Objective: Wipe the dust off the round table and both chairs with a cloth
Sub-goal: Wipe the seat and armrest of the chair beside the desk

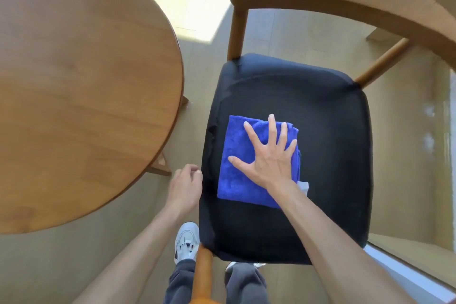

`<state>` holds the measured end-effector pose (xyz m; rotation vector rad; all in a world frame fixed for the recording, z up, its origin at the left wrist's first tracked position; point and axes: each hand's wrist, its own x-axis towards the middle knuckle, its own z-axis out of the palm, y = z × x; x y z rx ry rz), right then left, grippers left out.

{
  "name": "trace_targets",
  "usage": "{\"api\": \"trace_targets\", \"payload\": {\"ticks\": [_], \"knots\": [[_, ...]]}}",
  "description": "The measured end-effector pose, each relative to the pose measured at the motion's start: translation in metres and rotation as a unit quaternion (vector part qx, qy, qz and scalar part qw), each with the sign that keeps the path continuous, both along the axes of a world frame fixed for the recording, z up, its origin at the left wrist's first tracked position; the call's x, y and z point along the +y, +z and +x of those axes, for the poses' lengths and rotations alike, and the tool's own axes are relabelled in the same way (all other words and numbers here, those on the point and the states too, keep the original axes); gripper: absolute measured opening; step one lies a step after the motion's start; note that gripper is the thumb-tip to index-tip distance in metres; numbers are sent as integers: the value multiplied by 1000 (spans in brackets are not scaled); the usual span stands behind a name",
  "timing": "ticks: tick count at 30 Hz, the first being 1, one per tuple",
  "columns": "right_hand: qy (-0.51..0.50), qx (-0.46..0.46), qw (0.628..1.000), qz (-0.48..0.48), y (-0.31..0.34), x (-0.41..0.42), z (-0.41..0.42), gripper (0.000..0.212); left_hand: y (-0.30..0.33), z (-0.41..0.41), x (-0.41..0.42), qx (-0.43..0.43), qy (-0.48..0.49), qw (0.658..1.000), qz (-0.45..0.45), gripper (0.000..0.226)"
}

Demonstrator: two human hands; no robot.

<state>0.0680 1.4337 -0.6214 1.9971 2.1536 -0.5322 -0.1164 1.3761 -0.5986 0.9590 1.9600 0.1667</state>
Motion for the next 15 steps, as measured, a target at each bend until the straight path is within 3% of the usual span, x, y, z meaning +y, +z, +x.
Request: {"api": "trace_targets", "payload": {"ticks": [3, 6, 10, 15], "knots": [[-6, -23, 1000, 5, -19, -1, -17, 95, -5, -3, -8, -120, 74, 988, -64, 32], [6, -27, 999, 38, -24, -9, -20, 100, -5, -1, -12, -245, 161, 951, -99, 43], [46, -25, 996, 73, -20, -25, -21, 101, -10, -8, -14, -292, 237, 921, -104, 32], [108, 23, 991, 70, -18, -61, -17, 99, -20, -8, -12, -294, 254, 915, -106, 33]]}}
